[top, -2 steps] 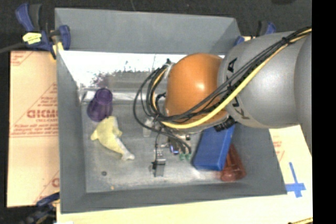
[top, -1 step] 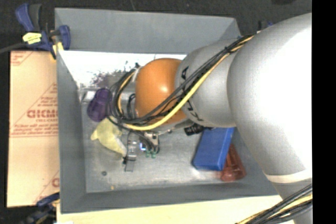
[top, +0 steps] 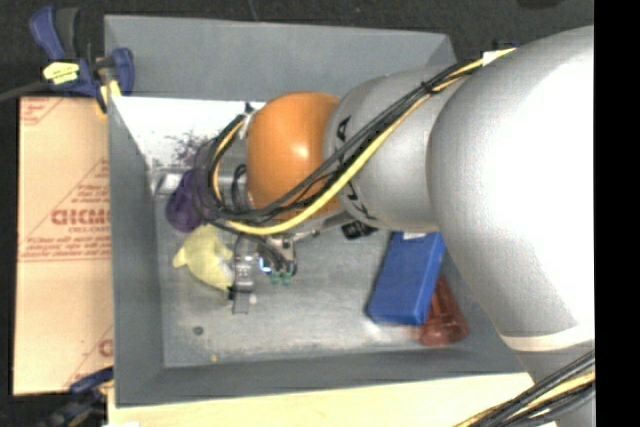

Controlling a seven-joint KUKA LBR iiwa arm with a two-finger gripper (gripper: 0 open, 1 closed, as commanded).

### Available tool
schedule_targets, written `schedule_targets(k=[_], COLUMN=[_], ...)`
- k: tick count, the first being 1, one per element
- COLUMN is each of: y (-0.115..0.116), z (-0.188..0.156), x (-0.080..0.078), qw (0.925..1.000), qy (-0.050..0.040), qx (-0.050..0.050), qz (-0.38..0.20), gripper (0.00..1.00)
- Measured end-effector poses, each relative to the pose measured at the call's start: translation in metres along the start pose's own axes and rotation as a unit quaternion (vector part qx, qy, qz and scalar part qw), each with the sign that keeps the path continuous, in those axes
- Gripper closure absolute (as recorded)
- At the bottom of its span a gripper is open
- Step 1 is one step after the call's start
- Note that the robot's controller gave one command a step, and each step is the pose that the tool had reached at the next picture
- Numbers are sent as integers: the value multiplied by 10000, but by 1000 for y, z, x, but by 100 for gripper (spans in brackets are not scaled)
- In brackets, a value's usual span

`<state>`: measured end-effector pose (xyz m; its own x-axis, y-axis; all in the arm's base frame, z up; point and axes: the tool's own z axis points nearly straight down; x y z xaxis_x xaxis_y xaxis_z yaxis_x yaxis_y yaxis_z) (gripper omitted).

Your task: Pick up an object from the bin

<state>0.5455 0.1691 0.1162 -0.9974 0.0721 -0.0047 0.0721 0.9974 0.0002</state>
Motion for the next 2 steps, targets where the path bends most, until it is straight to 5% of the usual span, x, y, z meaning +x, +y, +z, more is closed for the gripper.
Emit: schedule_targets(k=[1, 2], y=[7, 4], z=[7, 31], x=[10, 11], qw=[9873, 9925], qy=[9, -9], qx=[-14, -10], qz=[1587, 1225], gripper=[0, 0])
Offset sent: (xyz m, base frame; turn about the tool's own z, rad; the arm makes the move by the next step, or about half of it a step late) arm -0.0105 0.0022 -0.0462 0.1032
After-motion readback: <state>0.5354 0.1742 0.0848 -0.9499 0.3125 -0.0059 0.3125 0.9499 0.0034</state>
